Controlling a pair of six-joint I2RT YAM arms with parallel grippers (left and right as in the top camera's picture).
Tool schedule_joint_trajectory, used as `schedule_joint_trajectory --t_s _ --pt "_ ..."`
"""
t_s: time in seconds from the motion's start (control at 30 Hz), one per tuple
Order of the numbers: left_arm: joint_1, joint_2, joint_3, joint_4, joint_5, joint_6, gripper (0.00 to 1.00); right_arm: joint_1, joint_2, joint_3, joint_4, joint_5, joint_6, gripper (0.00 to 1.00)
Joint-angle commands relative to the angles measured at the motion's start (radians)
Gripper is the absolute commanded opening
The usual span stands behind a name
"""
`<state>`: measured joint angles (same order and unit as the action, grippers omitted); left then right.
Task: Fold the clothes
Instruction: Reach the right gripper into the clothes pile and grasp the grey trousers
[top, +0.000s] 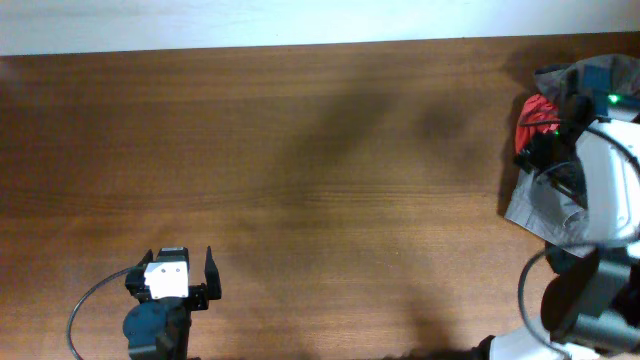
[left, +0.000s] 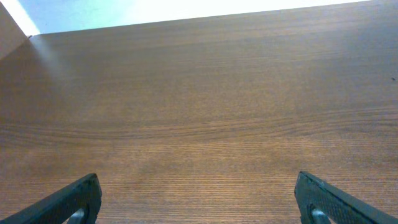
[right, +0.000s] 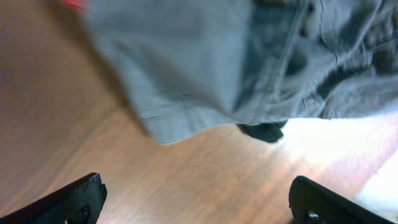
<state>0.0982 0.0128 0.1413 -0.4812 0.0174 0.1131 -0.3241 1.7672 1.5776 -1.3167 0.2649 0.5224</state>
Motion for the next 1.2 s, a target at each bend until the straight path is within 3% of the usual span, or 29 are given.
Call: schedule_joint_trajectory --t_s 0.0,0.13,0.47,0.57,1.17 --pt "-0.004 -0.006 -0.006 0.003 -0.007 0.016 0.99 -0.053 0.066 0.016 0.013 -0.018 0.004 0.99" --pt "-0.004 -0.006 -0.006 0.003 -0.007 0.016 0.99 -0.078 0.109 0.016 0.061 0.023 -0.012 0.99" --pt "-0.004 -0.006 -0.006 0.003 -0.007 0.016 0.99 -0.108 0.179 -0.043 0.218 -0.138 -0.056 0.96" --pt "-0.004 -0.006 -0.006 0.003 -0.006 0.016 0.99 -0.117 0.185 -0.058 0.206 -0.138 -0.055 0.91" --pt "-0.004 -0.006 -0.006 0.003 -0.006 0.016 0.99 -0.169 0.181 -0.094 0.098 -0.051 -0.077 0.91"
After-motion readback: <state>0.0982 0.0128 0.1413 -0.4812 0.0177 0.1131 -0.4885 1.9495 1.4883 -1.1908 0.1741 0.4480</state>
